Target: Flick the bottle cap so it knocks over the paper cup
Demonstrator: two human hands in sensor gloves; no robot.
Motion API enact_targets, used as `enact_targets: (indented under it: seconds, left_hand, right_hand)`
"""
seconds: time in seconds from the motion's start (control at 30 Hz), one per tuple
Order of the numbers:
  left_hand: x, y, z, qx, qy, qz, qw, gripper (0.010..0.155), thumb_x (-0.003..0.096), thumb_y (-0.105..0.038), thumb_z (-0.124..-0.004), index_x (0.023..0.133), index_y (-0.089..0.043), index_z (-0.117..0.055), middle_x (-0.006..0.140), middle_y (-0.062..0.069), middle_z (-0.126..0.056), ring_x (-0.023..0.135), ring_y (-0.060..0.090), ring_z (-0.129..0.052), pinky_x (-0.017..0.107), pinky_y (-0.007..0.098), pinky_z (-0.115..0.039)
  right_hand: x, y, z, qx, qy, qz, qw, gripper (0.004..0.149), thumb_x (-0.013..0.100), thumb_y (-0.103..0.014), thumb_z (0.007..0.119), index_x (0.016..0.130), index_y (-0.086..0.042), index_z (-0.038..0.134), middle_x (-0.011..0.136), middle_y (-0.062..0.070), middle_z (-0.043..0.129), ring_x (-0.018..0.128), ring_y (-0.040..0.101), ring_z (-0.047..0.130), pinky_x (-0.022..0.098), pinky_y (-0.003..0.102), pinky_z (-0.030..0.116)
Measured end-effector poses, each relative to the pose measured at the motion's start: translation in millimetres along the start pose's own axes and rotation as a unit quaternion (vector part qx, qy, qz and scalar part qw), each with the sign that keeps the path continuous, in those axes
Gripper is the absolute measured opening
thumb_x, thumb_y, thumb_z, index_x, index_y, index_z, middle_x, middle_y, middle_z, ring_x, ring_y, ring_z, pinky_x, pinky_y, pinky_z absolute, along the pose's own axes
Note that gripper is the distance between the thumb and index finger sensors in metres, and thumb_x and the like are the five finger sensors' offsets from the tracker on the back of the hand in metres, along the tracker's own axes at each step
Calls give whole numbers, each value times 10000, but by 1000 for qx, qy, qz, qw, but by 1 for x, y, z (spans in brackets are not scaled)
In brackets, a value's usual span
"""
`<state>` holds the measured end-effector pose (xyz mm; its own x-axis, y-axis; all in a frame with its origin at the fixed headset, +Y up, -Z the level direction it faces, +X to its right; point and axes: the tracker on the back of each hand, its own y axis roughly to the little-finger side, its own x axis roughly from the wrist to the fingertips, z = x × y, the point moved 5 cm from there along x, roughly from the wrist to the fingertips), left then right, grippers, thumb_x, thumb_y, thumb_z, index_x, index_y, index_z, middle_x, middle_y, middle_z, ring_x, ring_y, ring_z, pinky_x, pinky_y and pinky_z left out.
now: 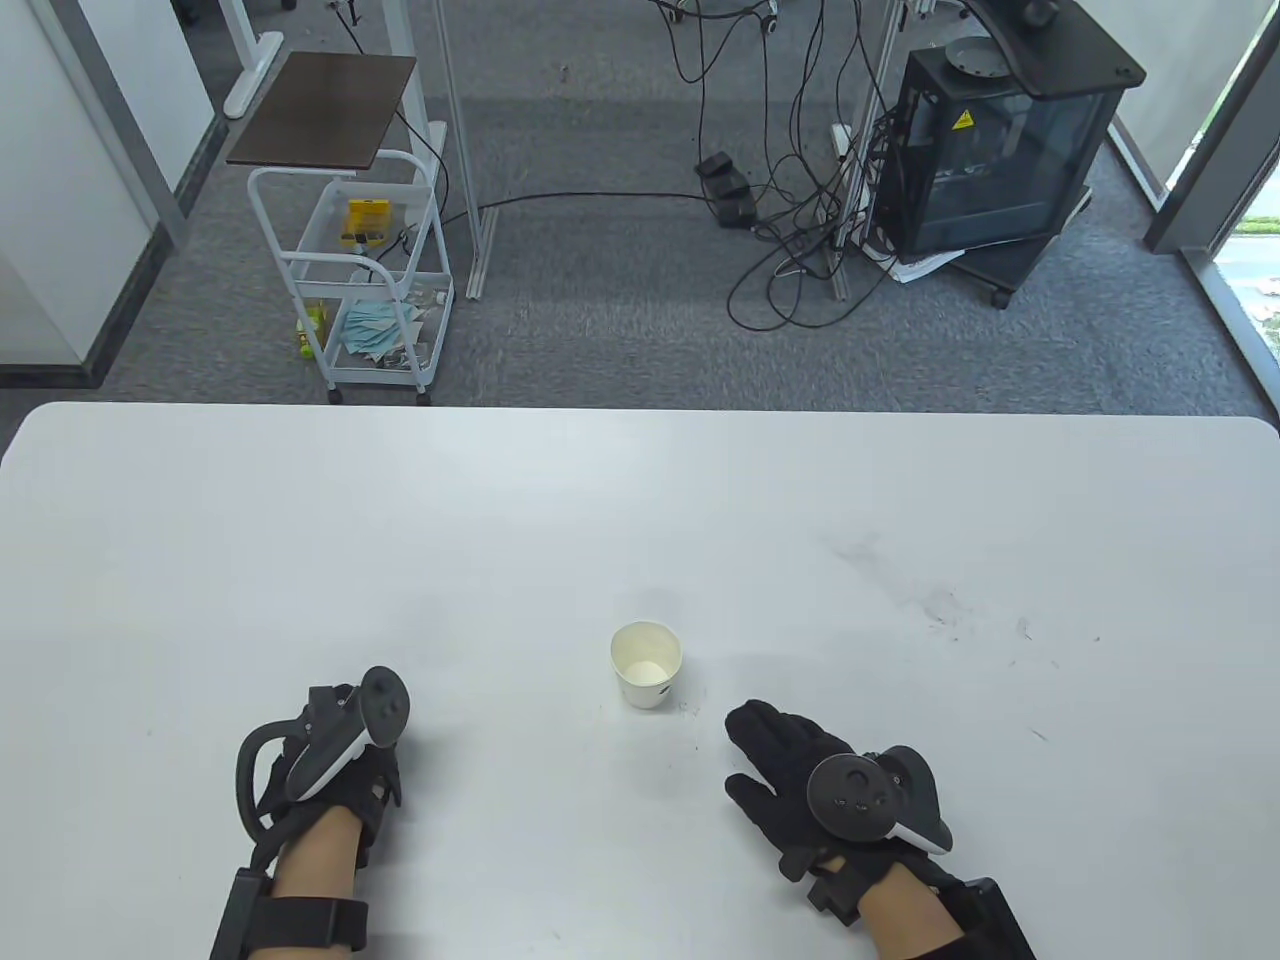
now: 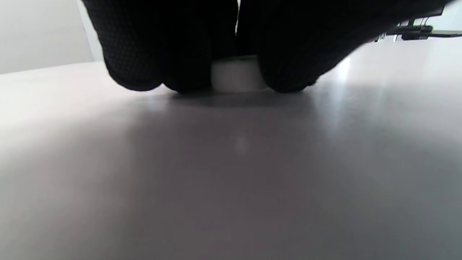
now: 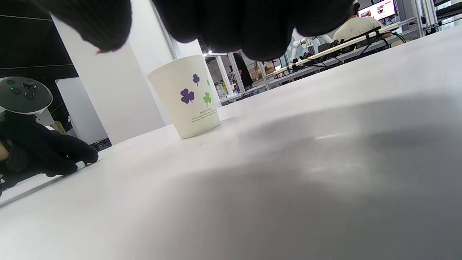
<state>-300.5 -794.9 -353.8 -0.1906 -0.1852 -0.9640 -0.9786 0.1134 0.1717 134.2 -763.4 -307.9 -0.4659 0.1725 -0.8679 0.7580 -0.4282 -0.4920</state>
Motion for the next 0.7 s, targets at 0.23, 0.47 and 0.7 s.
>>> enact_targets:
  seconds: [0.23, 0.47, 0.7]
  left_hand:
    - [-27, -45, 11, -17, -26, -91, 995, 590, 457, -504, -792, 994, -285, -683, 976, 72, -778, 611, 147, -992, 458, 327, -900]
    - [-78, -166, 18, -16, -23, -238, 971, 605, 456, -483, -810, 1011, -302, -654, 1011, 53, -747, 672, 154, -1008, 497, 335, -908]
    - [-97, -236, 14, -10, -28, -291, 956, 614, 446, -504, -828, 1004, -305, -667, 999, 49, -762, 641, 147, -996, 497, 334, -897]
  right_hand:
    - [-2, 2, -6, 3, 14, 3, 1000, 639, 521, -474, 780, 1057, -175, 603, 1062, 158, 665, 915, 413, 745, 659, 572, 631]
    - [-4, 4, -3, 14, 6, 8, 1000, 638, 520, -472, 781, 1056, -173, 605, 1058, 163, 668, 912, 413, 748, 657, 570, 633]
    - [-2, 0, 3, 19, -6, -2, 1000, 638, 521, -470, 782, 1057, -172, 606, 1062, 162, 666, 913, 417, 746, 658, 573, 630]
